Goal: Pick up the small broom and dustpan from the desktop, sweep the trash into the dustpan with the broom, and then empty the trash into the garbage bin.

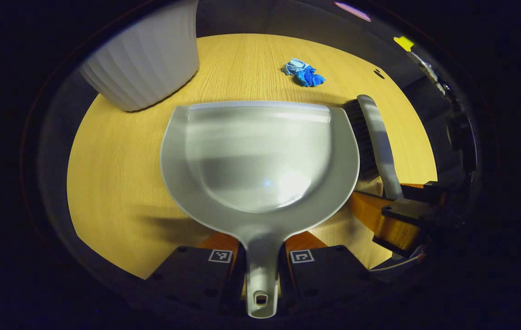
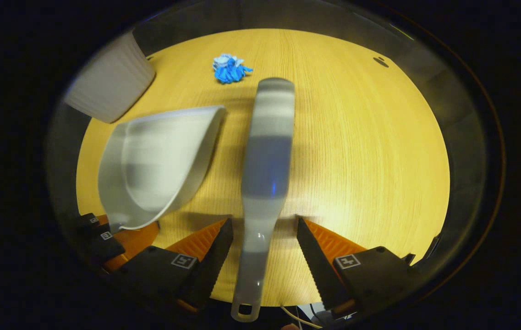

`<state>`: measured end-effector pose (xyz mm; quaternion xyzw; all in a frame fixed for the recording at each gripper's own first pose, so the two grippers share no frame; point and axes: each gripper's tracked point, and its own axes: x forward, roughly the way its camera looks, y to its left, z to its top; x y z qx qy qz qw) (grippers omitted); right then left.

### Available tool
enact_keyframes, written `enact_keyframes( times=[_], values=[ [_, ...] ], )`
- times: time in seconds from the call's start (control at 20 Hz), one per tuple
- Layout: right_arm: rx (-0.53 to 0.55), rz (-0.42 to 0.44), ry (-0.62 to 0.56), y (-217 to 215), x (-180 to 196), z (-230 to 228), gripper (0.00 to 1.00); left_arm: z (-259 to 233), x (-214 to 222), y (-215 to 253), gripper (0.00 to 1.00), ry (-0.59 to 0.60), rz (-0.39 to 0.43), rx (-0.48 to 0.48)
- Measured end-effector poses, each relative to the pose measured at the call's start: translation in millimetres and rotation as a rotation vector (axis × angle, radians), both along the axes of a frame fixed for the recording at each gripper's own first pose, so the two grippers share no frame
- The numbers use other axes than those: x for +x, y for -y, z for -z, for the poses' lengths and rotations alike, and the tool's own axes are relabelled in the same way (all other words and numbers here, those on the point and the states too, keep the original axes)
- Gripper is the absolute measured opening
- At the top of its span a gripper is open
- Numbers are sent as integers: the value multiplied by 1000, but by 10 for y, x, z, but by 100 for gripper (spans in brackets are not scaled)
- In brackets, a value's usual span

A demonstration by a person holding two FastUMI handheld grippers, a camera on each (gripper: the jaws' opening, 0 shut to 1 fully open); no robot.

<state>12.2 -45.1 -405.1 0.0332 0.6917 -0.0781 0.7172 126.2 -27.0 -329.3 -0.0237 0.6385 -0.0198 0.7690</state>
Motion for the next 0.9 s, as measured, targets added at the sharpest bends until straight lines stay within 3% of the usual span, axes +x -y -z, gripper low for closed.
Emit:
enact_keyframes(
  times=[0.05, 0.15, 0.2, 0.3, 0.45, 0.75, 0.9],
  values=[
    [21, 2, 26, -29, 107, 15, 80, 20, 2, 0, 29, 7, -4, -4],
    [33, 13, 10, 44, 141, 56, 53, 2, -1, 4, 29, 8, -10, -5],
    [28, 41, 1, 104, 169, 40, 52, 7, 0, 2, 30, 14, -7, -6],
    [84, 64, -2, 97, 216, 31, 33, 2, -8, 0, 29, 14, -8, -10],
    [75, 10, 14, 287, 429, 22, 29, 2, -27, -18, 29, 8, 16, -9],
    [-70, -330, 97, 812, 1290, -147, 28, -37, -74, -146, 30, -59, 147, 61],
    [-13, -316, 148, 745, 1723, -123, 33, -44, -27, -218, 29, -93, 179, 102]
  ],
)
